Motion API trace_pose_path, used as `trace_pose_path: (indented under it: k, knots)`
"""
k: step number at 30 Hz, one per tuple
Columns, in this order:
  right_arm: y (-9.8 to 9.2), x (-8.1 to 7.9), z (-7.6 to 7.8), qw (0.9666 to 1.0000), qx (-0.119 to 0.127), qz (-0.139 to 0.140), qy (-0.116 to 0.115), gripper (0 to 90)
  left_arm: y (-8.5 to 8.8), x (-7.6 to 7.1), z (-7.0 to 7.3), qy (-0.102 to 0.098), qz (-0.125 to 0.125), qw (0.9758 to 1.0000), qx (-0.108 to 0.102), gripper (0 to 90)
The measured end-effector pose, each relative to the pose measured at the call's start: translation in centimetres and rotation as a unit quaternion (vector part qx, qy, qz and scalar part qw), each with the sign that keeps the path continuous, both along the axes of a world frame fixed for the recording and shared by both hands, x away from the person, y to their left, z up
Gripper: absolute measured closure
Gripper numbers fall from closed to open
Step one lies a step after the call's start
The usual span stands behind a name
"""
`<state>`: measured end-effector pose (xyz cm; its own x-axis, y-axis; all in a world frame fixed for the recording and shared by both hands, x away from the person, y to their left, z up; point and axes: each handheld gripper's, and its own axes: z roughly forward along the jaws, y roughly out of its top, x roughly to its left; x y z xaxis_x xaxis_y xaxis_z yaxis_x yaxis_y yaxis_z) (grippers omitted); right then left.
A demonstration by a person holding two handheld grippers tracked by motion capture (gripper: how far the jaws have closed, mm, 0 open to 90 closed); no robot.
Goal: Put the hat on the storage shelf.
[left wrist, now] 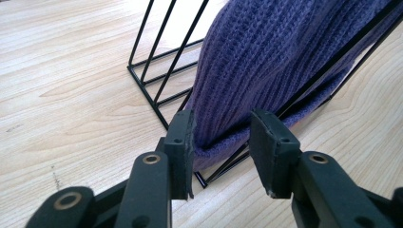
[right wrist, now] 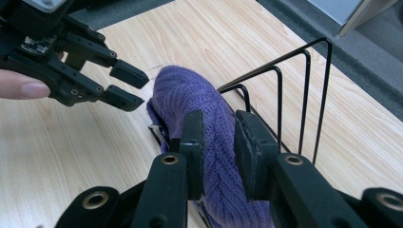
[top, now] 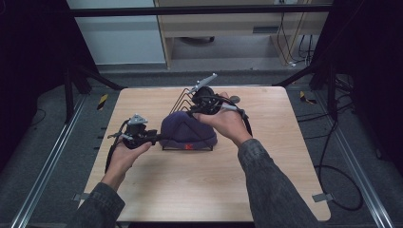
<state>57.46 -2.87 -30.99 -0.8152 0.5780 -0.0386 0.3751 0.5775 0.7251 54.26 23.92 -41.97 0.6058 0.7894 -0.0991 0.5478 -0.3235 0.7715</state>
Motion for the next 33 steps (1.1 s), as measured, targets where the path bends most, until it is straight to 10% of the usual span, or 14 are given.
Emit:
trace_pose_path:
  k: [21,33]
  knots:
    - [-0.8,-0.3,0.2,0.9998,0.012,-0.015,-0.002,61.5,2.5,-2.0,-0.6,-0.001,0.033,0.9994,-0.008,33.2]
    - [-1.0,-0.8,0.3,0.999,0.028,-0.03,-0.014,38.1,4.4,-3.7,-3.0,0.03,0.064,0.9974,-0.016,14.9]
